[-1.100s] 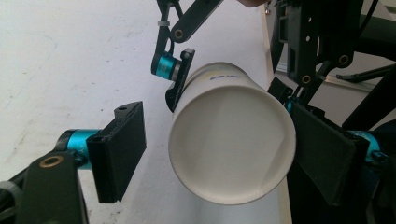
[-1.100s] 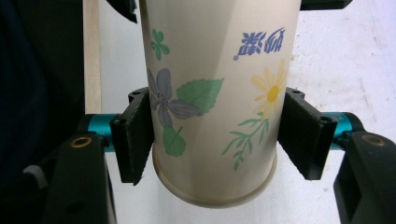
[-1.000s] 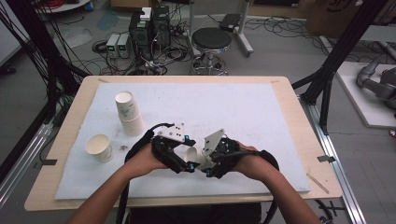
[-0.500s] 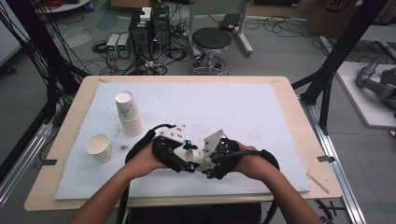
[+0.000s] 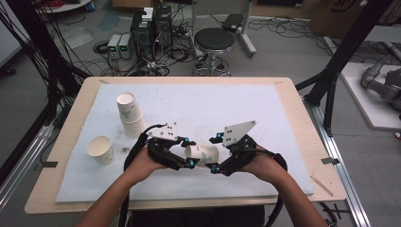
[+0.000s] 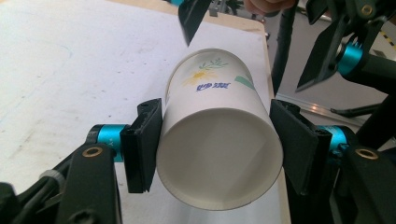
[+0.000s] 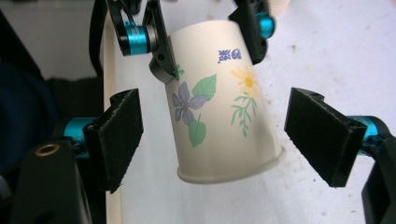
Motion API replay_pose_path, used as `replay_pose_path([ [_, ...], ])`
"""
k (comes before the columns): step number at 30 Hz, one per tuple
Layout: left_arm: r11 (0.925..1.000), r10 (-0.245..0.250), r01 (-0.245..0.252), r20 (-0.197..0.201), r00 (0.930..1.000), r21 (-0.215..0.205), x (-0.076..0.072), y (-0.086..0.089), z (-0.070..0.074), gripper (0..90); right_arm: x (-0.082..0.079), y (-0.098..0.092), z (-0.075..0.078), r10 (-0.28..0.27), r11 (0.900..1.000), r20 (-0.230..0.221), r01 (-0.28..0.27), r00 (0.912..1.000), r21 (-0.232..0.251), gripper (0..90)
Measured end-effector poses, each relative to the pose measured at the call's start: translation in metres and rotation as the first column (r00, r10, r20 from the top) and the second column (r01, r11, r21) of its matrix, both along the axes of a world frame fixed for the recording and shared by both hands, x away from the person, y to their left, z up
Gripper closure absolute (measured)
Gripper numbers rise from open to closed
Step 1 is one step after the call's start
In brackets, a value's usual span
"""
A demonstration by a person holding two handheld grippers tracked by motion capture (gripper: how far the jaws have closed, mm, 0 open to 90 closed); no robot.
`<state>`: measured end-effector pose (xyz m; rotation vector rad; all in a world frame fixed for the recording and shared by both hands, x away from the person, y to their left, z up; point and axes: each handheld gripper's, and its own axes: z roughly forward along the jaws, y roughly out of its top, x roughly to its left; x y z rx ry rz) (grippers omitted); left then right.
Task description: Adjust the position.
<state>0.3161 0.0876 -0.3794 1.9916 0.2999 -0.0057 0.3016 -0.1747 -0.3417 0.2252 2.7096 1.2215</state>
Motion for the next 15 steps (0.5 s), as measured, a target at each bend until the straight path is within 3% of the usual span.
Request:
replay_pose_path([
  [1,0.9999,0.007,-0.007,-0.002,1.0000,-0.012,0.000,0.001,-0.001,36.9,0.000,0.000,0.000,0.000,1.000,0.000,0.000,1.0000,0.000,20.0],
  [2,0.9997,0.014,-0.014,0.000,0.9999,-0.023,-0.001,0.002,-0.002,36.9,-0.001,-0.005,-0.002,-0.022,0.999,0.003,0.021,0.9998,0.045,20.0],
  [4,0.9988,0.023,-0.023,0.006,0.9997,-0.044,-0.001,0.004,-0.003,36.9,-0.001,-0.007,-0.003,-0.031,0.997,0.009,0.031,0.9995,0.067,20.0],
  [5,0.9981,0.029,-0.028,0.009,0.9995,-0.055,-0.002,0.006,-0.004,36.9,-0.003,-0.012,-0.005,-0.046,0.994,0.008,0.045,0.9989,0.100,20.0],
  [10,0.9943,0.049,-0.046,0.029,0.9984,-0.096,-0.003,0.012,-0.007,36.9,-0.005,-0.020,-0.007,-0.077,0.988,0.017,0.074,0.9969,0.135,20.0],
  [15,0.9888,0.060,-0.052,0.050,0.9970,-0.140,-0.007,0.017,-0.011,36.9,-0.007,-0.031,-0.015,-0.118,0.972,0.013,0.113,0.9930,0.204,20.2],
])
